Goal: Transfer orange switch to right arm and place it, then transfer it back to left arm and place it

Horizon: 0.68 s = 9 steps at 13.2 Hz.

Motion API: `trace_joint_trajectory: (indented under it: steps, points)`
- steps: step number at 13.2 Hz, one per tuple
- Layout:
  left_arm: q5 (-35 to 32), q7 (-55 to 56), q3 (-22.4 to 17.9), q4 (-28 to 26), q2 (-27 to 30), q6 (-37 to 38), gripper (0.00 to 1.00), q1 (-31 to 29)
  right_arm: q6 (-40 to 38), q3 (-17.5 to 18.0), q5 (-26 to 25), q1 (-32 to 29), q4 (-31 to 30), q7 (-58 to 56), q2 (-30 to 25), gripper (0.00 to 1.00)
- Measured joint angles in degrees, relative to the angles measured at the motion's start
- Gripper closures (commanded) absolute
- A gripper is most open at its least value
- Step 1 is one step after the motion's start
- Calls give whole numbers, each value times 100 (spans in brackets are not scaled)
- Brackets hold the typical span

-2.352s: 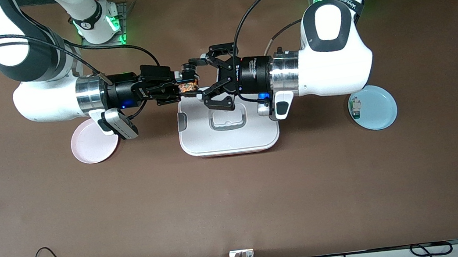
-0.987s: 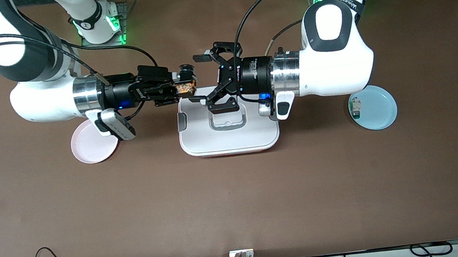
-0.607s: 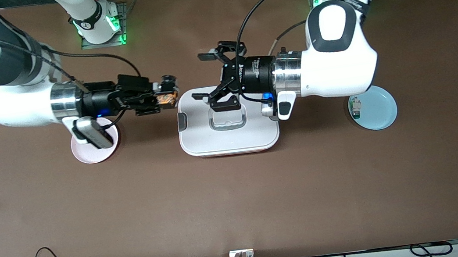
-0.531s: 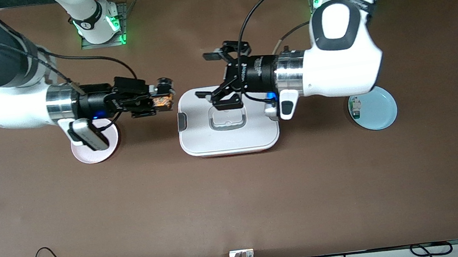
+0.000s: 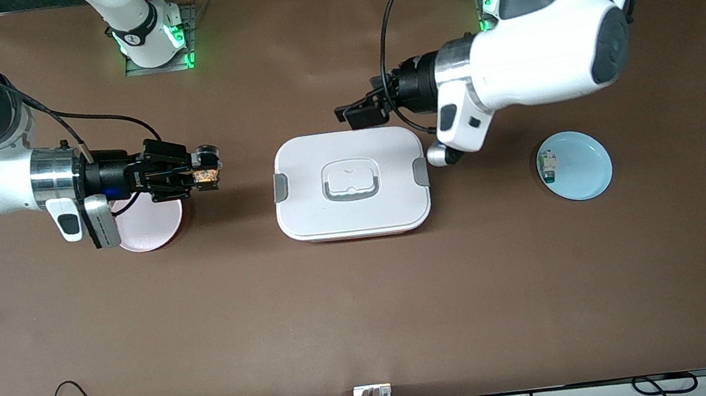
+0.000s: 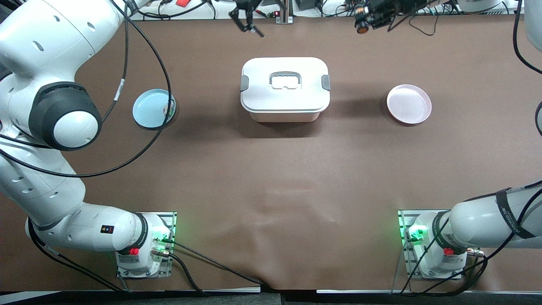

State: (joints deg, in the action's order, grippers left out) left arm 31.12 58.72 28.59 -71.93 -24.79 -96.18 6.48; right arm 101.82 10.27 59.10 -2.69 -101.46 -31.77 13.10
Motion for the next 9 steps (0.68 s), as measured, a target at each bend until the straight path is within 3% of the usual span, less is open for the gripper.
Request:
trace_joint_trajectory:
  steps: [5, 7, 9]
  points:
    - [-2253, -1593, 98, 0, 319, 1039, 0, 94, 16, -2, -3074, -176, -27, -780, 72, 70]
    - [-2601, -1888, 54, 1, 484, 1320, 0, 41, 137, 0, -4093, -177, -39, -1188, 173, 70]
    - [-2659, -2206, 35, 1, 611, 1560, 0, -194, 312, -2, -4731, -185, -44, -1780, 324, 70]
